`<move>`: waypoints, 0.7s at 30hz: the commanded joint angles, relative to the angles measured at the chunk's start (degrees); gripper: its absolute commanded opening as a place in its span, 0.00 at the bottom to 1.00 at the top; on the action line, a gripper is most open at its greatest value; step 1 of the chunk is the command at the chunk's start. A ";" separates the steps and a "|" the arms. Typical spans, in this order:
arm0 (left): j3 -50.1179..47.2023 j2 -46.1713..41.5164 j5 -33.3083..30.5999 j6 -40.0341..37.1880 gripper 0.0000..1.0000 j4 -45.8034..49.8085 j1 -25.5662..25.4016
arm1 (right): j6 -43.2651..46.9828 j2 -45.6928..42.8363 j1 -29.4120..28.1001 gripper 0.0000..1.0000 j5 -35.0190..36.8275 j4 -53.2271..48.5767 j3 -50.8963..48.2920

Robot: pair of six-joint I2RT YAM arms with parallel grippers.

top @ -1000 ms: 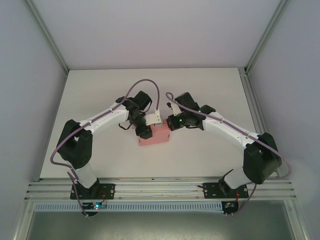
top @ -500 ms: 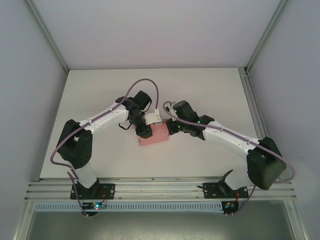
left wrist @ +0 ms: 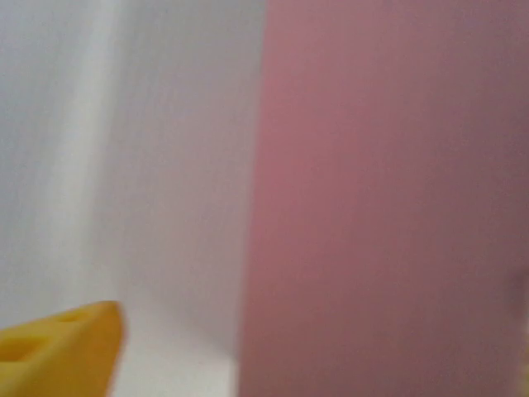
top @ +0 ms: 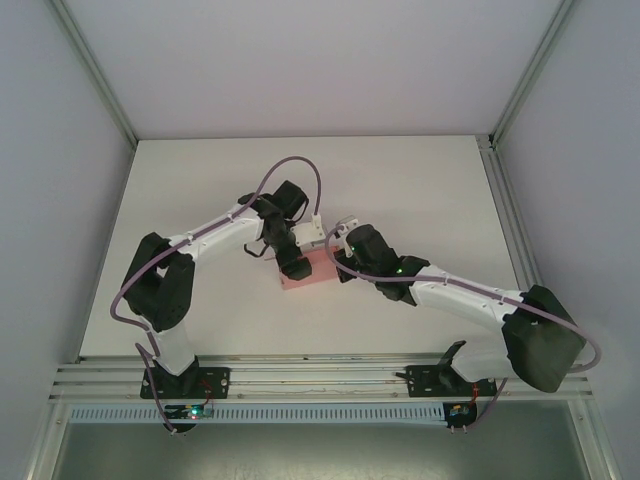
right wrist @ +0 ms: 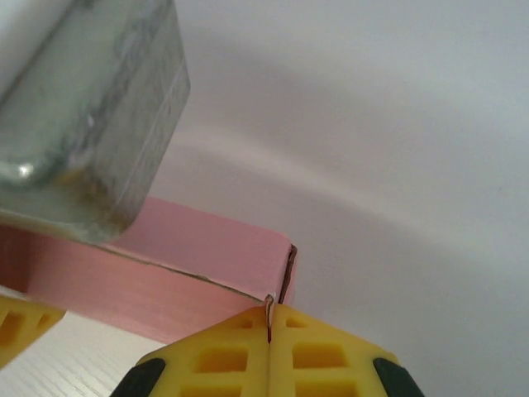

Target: Assemble paper box

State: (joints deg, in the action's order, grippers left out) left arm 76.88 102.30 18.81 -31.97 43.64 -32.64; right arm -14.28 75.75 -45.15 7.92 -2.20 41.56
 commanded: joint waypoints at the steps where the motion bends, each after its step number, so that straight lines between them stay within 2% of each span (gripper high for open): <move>1: 0.65 -3.78 0.72 2.09 1.00 -2.95 -0.45 | -3.52 -1.30 -1.14 0.00 4.02 -2.12 0.04; 9: -5.17 -16.63 -2.44 14.62 1.00 -9.70 -0.54 | -7.01 2.47 -3.05 0.00 7.66 -6.28 3.59; 12: -8.01 -21.79 -9.66 24.14 1.00 -9.99 -0.49 | -7.12 2.31 -3.57 0.00 9.63 -6.96 4.28; 15: -10.69 -25.54 -17.57 33.69 1.00 -5.86 -0.55 | -8.40 2.54 -3.52 0.00 11.24 -9.05 5.49; 16: -11.68 -26.49 -18.44 36.14 0.96 -4.42 -0.50 | -8.25 2.73 -3.55 0.00 11.24 -9.46 5.81; 21: -16.58 -30.89 -12.11 41.02 0.84 -1.45 -0.58 | -8.21 4.71 -2.02 0.00 7.17 -12.40 7.92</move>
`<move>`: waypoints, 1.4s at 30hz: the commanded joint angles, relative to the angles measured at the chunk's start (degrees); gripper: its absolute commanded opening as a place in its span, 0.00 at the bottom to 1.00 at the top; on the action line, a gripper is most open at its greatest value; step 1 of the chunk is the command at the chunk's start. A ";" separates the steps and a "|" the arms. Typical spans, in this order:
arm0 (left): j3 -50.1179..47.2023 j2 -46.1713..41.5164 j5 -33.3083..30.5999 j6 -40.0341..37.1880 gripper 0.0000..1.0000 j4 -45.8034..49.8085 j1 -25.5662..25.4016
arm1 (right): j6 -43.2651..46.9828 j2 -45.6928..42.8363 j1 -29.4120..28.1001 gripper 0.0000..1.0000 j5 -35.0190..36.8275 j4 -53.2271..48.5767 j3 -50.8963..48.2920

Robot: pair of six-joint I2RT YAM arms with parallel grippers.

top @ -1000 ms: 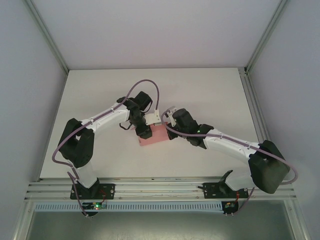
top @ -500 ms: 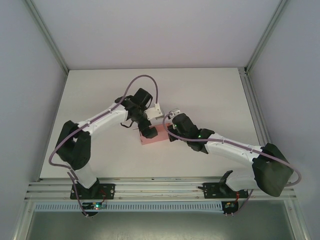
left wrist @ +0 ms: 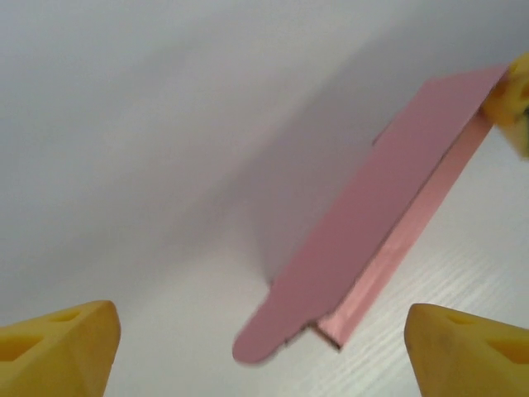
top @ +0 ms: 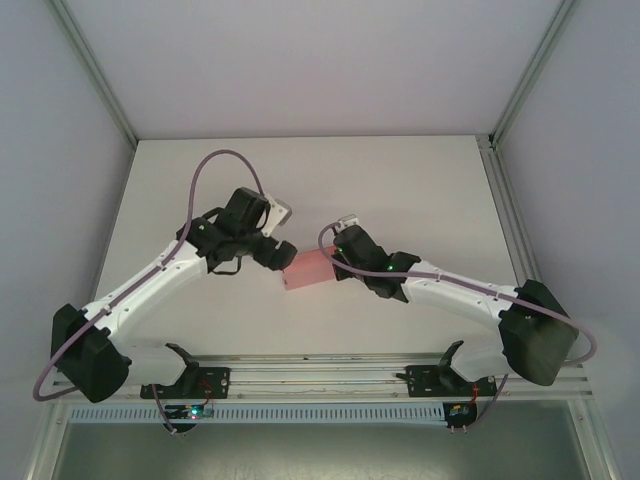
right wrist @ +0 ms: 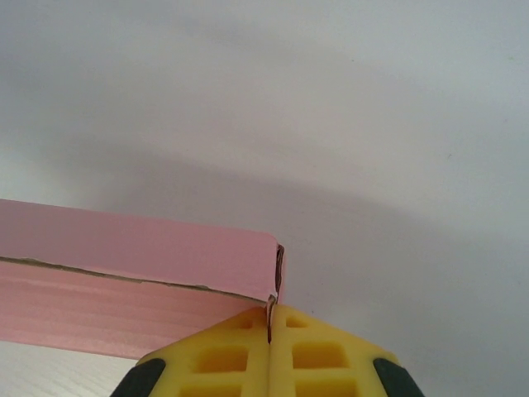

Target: Assemble paper box

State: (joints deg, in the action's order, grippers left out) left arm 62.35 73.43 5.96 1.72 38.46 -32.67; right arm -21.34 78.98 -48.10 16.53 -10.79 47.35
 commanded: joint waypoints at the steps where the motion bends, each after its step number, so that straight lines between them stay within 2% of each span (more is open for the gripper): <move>1: -3.28 -2.80 1.04 7.86 0.81 2.95 -0.51 | -0.78 1.91 1.73 0.00 -3.88 -4.14 2.46; 4: -6.97 -4.41 3.19 6.04 0.79 -0.55 -0.50 | 0.14 2.57 3.52 0.00 -9.03 -3.72 2.39; 6: -7.79 -4.04 0.16 4.80 0.77 -1.98 -0.51 | 1.66 2.75 3.71 0.00 -10.04 -4.18 2.81; 8: -6.50 -2.43 -1.86 4.21 0.68 -1.13 -0.41 | 2.69 3.05 3.89 0.00 -11.33 -4.92 3.49; 13: -5.20 1.22 -4.97 3.06 0.64 -1.32 -0.50 | 4.82 3.82 4.06 0.00 -14.32 -5.29 4.06; 19: -4.46 2.69 -5.72 1.68 0.55 -1.90 -0.50 | 6.21 3.63 4.12 0.00 -13.05 -6.85 4.81; 21: -4.50 2.68 -5.71 1.44 0.46 -2.33 -0.42 | 6.51 3.64 4.17 0.00 -12.41 -7.40 5.03; 25: -4.38 2.69 -3.97 2.05 0.34 -3.10 -0.41 | 8.06 3.30 3.64 0.00 -11.59 -7.85 5.05; 34: -4.08 3.78 -3.48 1.97 0.19 -3.63 -0.47 | 9.85 1.96 2.94 0.00 -10.84 -6.81 3.63; 37: -4.01 4.24 -2.62 3.36 0.00 -5.23 -0.51 | 12.10 2.21 1.86 0.00 -10.58 -6.49 3.46; 42: -2.27 5.12 -2.10 6.65 0.00 -5.81 -0.28 | 14.04 3.44 -0.30 0.00 -3.41 -6.31 2.80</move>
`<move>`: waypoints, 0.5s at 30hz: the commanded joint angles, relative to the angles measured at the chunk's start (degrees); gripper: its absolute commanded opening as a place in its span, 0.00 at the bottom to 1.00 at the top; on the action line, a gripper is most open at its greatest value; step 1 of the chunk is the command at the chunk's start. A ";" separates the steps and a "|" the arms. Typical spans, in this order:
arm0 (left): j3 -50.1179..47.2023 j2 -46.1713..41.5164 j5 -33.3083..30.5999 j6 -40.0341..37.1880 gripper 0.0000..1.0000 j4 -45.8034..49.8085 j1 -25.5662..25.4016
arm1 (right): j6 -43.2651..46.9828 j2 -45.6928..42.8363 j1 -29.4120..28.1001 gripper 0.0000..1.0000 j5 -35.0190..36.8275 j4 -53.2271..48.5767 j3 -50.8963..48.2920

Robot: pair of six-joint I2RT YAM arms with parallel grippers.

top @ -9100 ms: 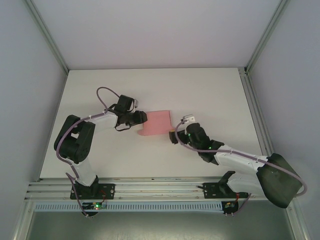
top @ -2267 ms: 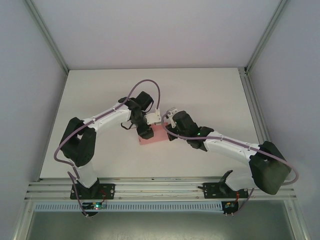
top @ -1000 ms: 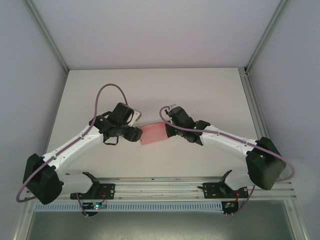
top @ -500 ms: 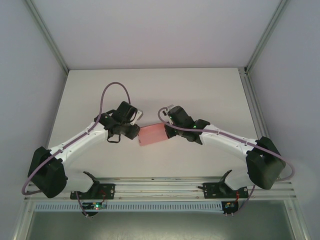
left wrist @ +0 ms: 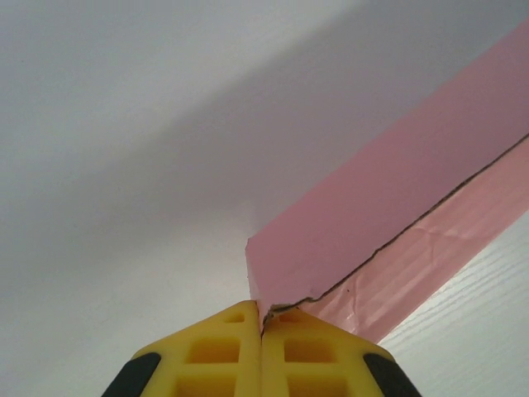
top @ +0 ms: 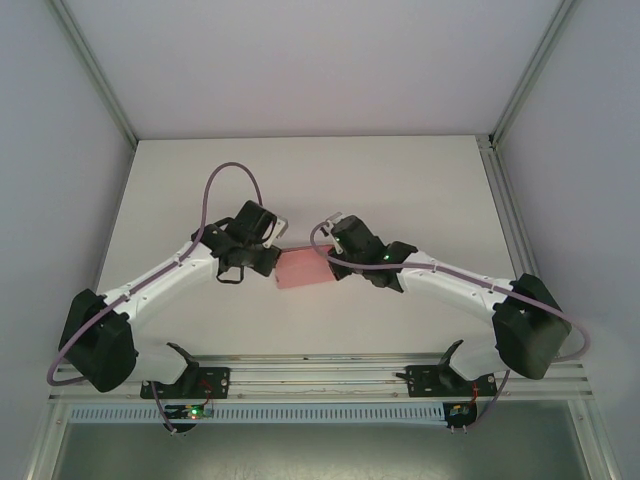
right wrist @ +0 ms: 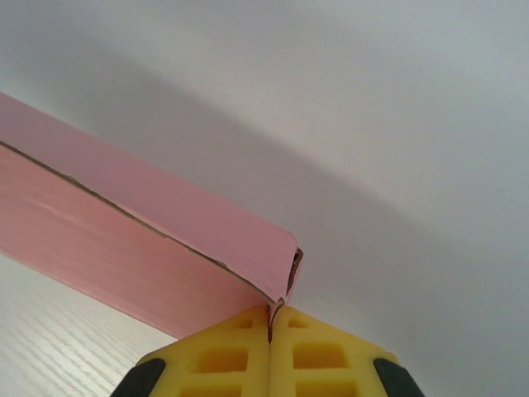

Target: Assemble paper box

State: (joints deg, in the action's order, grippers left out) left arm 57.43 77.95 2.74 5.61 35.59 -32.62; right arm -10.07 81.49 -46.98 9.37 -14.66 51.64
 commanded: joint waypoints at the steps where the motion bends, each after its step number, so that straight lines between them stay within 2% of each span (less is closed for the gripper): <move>1: 3.02 0.62 1.48 3.67 0.00 -2.70 -0.26 | 2.83 1.16 -1.60 0.00 5.39 -2.40 -1.70; 6: 4.44 0.62 7.05 13.50 0.00 -1.53 1.53 | 5.43 3.23 -5.36 0.00 15.83 -2.14 -2.75; 10: 4.41 1.06 17.72 20.01 0.00 -2.66 4.50 | 6.17 4.82 -6.80 0.00 16.53 -1.11 -2.90; 15: 5.38 0.15 22.47 25.94 0.00 -1.10 8.95 | 7.25 6.07 -8.09 0.00 19.90 -0.55 -3.21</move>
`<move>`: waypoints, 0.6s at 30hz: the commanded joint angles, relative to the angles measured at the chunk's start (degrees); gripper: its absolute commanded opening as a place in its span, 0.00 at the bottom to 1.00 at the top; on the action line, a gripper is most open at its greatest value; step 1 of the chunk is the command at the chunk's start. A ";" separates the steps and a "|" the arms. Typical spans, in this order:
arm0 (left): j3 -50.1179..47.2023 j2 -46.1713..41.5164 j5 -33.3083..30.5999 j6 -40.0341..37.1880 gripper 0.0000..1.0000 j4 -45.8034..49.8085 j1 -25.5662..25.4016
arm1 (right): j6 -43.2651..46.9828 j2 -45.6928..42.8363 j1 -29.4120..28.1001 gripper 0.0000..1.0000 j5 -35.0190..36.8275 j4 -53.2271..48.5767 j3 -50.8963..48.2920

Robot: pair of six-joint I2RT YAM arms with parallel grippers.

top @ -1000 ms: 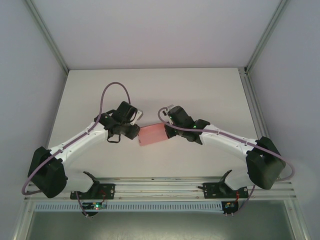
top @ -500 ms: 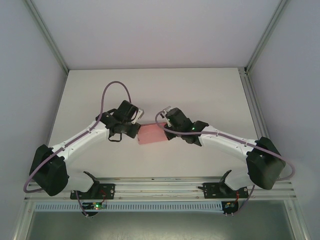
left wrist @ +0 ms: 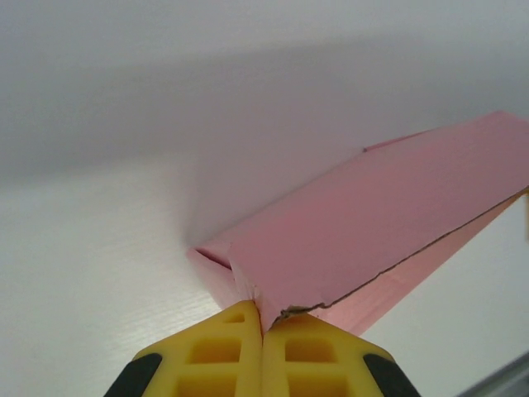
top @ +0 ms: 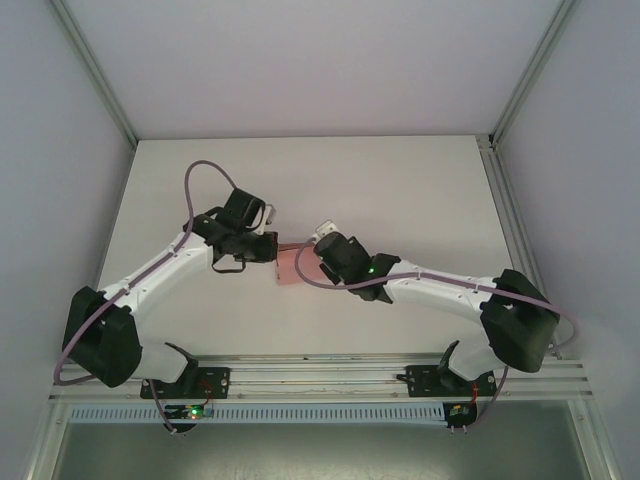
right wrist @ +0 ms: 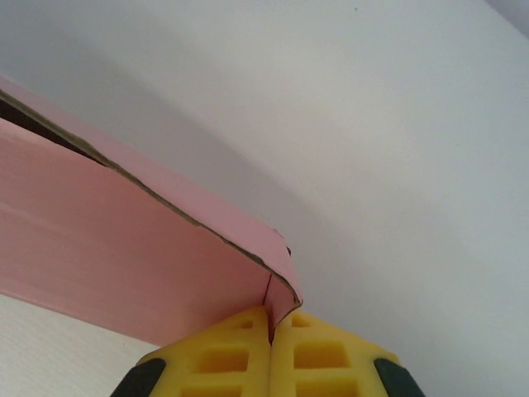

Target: Assemble paper box

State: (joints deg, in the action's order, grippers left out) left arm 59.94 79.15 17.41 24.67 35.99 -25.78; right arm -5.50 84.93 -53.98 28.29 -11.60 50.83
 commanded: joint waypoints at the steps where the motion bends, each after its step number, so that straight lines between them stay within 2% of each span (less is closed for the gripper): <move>1: 2.39 -1.33 10.19 8.89 0.00 -2.63 3.27 | 2.77 2.68 -1.20 0.00 0.63 -3.62 -2.29; 5: 0.20 -0.56 17.16 16.76 0.00 -6.55 6.82 | 2.62 3.04 -2.19 0.00 1.28 -3.79 -2.04; 11: -0.36 2.57 21.71 20.59 0.00 -9.08 7.94 | 1.69 3.51 -2.88 0.00 2.00 -3.99 -1.61; 18: 1.24 4.74 21.35 17.72 0.00 -5.50 8.38 | 0.62 3.83 -2.96 0.00 1.90 -4.48 -1.23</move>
State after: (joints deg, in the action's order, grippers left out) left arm 59.59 83.00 34.13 41.30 33.50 -17.87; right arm -4.58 86.43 -55.77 33.23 -10.46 50.83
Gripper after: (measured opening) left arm 0.051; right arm 0.050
